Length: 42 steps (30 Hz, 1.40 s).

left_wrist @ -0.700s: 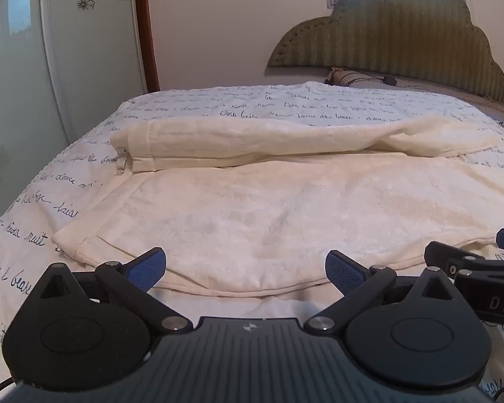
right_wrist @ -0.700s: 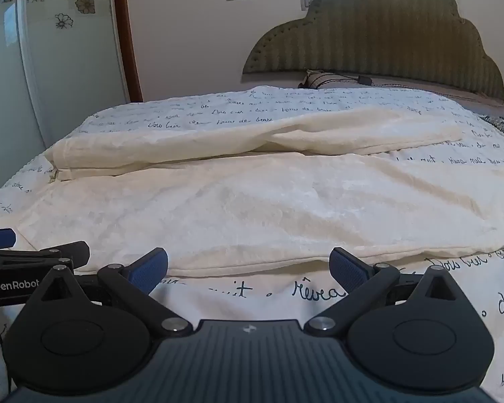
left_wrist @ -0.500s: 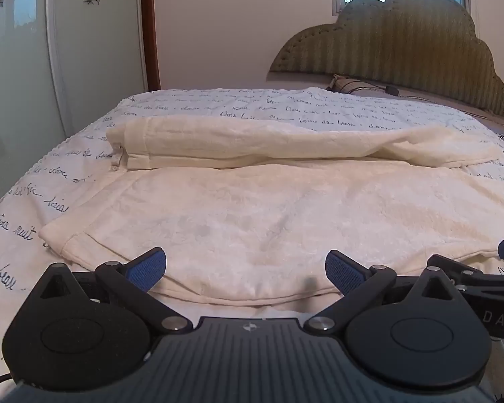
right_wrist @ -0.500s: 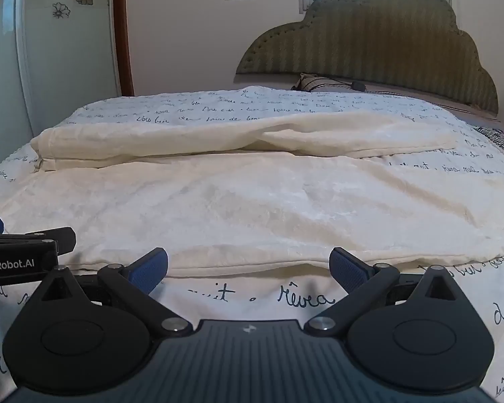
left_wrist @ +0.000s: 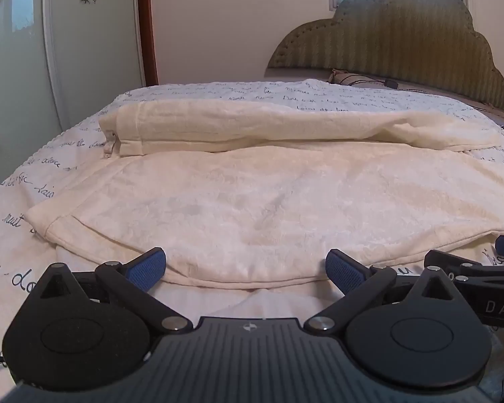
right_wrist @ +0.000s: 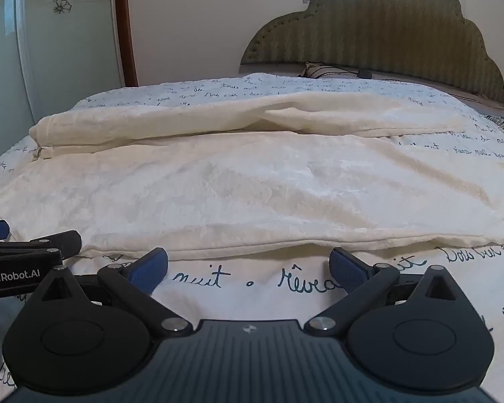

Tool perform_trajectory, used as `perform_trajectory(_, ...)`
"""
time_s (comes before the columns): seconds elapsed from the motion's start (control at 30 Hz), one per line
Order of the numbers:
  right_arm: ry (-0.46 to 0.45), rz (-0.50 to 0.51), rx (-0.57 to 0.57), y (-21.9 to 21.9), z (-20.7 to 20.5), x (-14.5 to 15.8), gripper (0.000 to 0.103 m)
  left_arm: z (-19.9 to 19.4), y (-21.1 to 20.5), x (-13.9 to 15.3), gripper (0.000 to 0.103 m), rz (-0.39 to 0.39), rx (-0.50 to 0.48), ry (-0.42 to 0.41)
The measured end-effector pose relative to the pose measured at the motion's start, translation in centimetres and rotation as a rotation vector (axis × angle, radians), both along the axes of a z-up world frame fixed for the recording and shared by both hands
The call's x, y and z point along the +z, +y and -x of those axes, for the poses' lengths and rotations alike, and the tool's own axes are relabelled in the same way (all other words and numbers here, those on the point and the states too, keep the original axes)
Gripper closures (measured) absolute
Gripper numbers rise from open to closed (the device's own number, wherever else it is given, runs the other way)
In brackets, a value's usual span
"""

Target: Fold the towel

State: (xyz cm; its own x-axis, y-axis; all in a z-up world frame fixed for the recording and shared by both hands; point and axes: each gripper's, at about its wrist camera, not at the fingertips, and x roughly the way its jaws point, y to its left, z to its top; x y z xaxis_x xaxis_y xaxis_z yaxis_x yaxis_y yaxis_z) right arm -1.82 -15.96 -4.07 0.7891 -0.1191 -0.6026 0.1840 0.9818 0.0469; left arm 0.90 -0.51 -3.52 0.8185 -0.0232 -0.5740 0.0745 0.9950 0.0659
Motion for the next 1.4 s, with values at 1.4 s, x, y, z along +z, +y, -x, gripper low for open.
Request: perform_trajectory(1.4, 0.01, -0.024, 0.004, -0.1, -0.2, -1.7, 0.0, 0.1, 0.2, -1.7, 0.0, 0.017, 0.008, 0.011)
